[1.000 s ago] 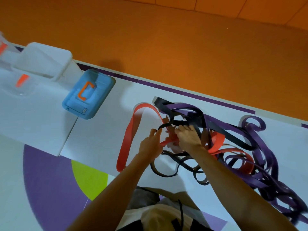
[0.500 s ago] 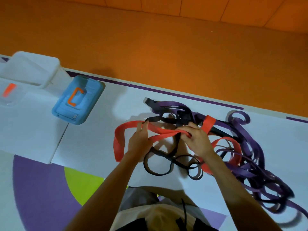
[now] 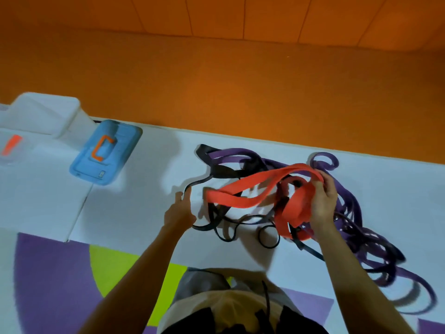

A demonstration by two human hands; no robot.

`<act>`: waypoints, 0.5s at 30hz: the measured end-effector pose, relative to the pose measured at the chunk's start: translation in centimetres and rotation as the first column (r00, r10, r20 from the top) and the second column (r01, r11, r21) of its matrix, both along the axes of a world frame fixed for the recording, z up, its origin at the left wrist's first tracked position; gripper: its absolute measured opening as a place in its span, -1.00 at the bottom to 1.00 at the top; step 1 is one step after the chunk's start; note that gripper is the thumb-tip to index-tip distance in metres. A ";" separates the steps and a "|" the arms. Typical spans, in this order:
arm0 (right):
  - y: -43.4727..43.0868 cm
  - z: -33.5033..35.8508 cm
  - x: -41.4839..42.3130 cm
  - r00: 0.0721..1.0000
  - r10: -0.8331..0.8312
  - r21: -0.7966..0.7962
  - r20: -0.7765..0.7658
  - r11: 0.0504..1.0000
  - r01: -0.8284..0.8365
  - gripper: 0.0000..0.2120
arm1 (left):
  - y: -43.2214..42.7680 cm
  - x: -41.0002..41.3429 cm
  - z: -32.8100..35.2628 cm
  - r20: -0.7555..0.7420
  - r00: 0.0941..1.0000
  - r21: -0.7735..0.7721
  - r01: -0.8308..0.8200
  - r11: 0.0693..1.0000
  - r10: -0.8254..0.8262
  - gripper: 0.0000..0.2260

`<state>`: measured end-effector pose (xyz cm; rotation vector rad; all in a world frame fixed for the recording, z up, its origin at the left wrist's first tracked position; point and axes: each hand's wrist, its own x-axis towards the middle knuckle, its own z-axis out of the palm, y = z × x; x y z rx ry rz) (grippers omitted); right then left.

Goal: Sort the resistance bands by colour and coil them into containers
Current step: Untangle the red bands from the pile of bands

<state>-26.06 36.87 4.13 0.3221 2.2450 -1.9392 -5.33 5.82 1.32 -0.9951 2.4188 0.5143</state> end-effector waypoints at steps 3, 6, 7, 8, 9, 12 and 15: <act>0.9 -0.5 0.8 0.998 0.018 0.017 0.063 1.000 -0.020 -0.79 | 0.9 0.5 -0.3 0.090 0.995 -0.036 0.044 0.998 -0.040 -0.24; 2.0 -1.1 1.5 0.993 0.108 0.056 0.045 0.992 -0.110 -0.77 | 2.2 -0.4 0.1 -0.019 0.997 -0.147 0.071 0.987 -0.075 -0.43; 2.3 -1.3 1.7 0.990 0.141 0.071 0.031 0.987 -0.142 -0.77 | 2.7 -1.1 0.4 -0.134 0.986 -0.177 0.072 0.982 -0.097 -0.51; 2.5 -1.4 1.8 0.985 0.172 0.081 0.024 0.982 -0.173 -0.78 | 3.3 -1.9 0.6 -0.243 0.962 -0.188 0.077 0.979 -0.122 -0.57; 2.7 -1.5 2.1 0.981 0.193 0.084 0.028 0.977 -0.195 -0.78 | 3.9 -2.7 0.8 -0.303 0.941 -0.172 0.097 0.980 -0.147 -0.61; 3.4 -1.4 2.8 0.979 0.194 0.055 0.056 0.979 -0.197 -0.77 | 5.5 -5.1 0.9 -0.175 0.942 -0.045 0.282 0.958 -0.286 -0.53; 4.2 -1.1 3.4 0.982 0.181 0.020 0.045 0.983 -0.182 -0.75 | 6.2 -6.4 0.4 -0.013 0.949 -0.057 0.314 0.948 -0.315 -0.61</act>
